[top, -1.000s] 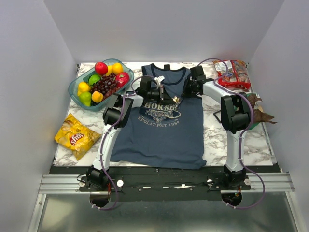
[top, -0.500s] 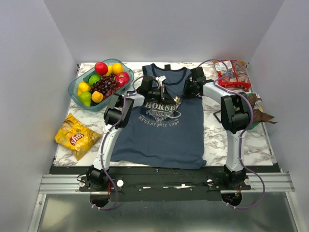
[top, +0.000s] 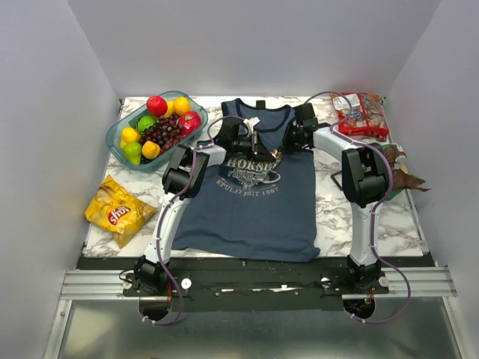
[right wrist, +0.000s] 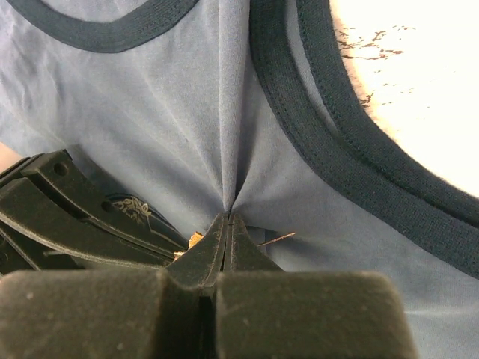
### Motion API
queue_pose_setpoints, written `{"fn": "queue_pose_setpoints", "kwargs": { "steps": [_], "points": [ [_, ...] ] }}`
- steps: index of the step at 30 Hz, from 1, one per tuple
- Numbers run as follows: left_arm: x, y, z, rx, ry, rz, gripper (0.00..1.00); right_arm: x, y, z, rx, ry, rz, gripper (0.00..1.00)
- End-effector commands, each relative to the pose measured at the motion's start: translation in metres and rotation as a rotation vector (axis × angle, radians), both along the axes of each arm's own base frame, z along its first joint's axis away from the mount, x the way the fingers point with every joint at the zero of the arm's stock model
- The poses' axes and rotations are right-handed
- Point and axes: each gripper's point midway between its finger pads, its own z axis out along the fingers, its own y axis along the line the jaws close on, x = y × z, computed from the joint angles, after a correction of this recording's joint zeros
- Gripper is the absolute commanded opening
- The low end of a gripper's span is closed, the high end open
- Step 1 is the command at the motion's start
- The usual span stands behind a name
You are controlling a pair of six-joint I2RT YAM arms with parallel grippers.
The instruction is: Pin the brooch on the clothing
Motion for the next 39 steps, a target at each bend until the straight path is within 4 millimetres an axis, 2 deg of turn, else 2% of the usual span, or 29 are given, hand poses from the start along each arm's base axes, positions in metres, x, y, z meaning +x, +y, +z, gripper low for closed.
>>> {"fn": "queue_pose_setpoints", "kwargs": {
  "steps": [1, 4, 5, 9, 11, 15, 22, 30, 39],
  "points": [
    [-0.014, -0.004, 0.006, -0.047, 0.004, -0.032, 0.00, 0.003, 0.014, 0.040, 0.057, -0.077, 0.038, 0.04],
    [-0.015, -0.001, 0.021, -0.091, -0.036, -0.046, 0.00, 0.007, 0.000, 0.056, 0.060, -0.106, 0.032, 0.23],
    [-0.015, -0.001, 0.024, -0.100, -0.043, -0.050, 0.00, 0.007, -0.005, 0.060, 0.056, -0.114, 0.029, 0.38],
    [-0.019, -0.001, 0.032, -0.142, -0.039, -0.075, 0.00, 0.006, -0.031, 0.074, 0.054, -0.137, 0.007, 0.56],
    [-0.022, -0.001, 0.037, -0.177, -0.057, -0.089, 0.00, 0.000, -0.041, 0.074, 0.045, -0.134, -0.001, 0.59],
    [-0.024, -0.001, 0.045, -0.221, -0.032, -0.092, 0.00, -0.008, -0.066, 0.057, 0.018, -0.096, -0.035, 0.59],
    [-0.025, -0.001, 0.042, -0.210, -0.035, -0.087, 0.00, -0.029, -0.073, 0.028, -0.011, -0.044, -0.024, 0.59],
    [-0.023, -0.001, 0.039, -0.195, -0.029, -0.082, 0.00, -0.034, -0.064, 0.026, 0.034, -0.082, 0.032, 0.59],
    [-0.024, -0.001, 0.037, -0.190, -0.022, -0.082, 0.00, -0.027, -0.060, 0.028, 0.028, -0.153, 0.103, 0.58]
  ]
}}
